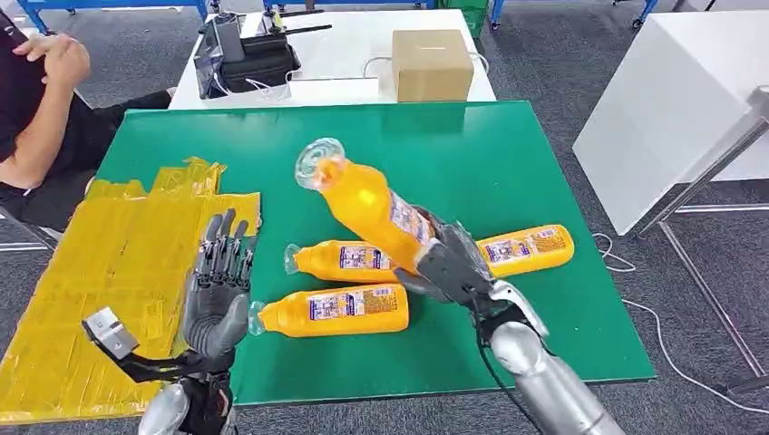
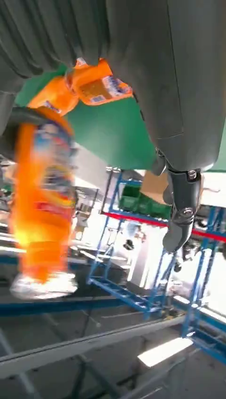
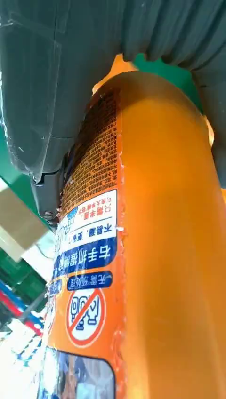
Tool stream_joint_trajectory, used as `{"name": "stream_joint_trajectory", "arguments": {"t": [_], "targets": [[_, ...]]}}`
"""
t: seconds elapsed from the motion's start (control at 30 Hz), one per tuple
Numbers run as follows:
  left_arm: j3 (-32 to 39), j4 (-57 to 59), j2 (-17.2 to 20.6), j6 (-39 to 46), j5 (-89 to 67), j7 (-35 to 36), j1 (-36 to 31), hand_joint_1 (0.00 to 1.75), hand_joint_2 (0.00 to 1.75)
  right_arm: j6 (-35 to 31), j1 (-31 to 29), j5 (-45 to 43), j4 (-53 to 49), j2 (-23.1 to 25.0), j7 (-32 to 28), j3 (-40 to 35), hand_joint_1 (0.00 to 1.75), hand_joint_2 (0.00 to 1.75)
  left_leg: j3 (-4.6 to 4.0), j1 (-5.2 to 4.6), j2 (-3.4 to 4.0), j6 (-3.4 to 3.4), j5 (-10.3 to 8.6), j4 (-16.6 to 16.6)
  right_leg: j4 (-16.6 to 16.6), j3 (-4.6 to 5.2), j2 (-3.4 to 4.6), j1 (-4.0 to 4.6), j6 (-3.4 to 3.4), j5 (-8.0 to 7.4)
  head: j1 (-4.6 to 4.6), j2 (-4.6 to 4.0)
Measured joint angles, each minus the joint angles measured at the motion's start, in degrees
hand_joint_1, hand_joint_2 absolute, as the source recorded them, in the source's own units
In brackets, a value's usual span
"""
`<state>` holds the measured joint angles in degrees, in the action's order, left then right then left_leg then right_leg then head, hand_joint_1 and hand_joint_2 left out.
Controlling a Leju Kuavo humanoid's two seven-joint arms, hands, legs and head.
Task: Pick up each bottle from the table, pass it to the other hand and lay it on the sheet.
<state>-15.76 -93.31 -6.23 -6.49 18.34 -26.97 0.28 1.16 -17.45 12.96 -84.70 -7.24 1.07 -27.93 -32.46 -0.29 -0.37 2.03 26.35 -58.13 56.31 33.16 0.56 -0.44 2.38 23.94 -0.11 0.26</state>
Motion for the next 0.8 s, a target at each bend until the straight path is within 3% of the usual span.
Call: {"name": "stream_joint_trajectory", "arguments": {"t": [0.4, 0.8], "targets": [[-0.44, 0.81, 0.0, -1.6, -0.11, 0.0, -0.73, 0.0, 1.75, 1.0, -6.74, 2.58, 7.77, 4.64, 1.86, -8.0, 1.75, 1.75, -0.17, -0.01, -0.2, 0.0, 0.01, 0.0, -0.01, 0.09, -0.1, -0.01, 0.0, 0.01, 0.02, 0.0], [1.46, 0.96, -0.04, -1.95, 0.79, -0.44, -0.21, 0.0, 1.75, 3.28, -7.88, 7.04, 4.88, 5.21, 2.65, -19.09, 1.75, 1.75, -0.17, 0.0, -0.18, 0.0, 0.01, 0.0, -0.01, 0.12, -0.09, 0.0, -0.01, 0.02, 0.02, 0.0]]}}
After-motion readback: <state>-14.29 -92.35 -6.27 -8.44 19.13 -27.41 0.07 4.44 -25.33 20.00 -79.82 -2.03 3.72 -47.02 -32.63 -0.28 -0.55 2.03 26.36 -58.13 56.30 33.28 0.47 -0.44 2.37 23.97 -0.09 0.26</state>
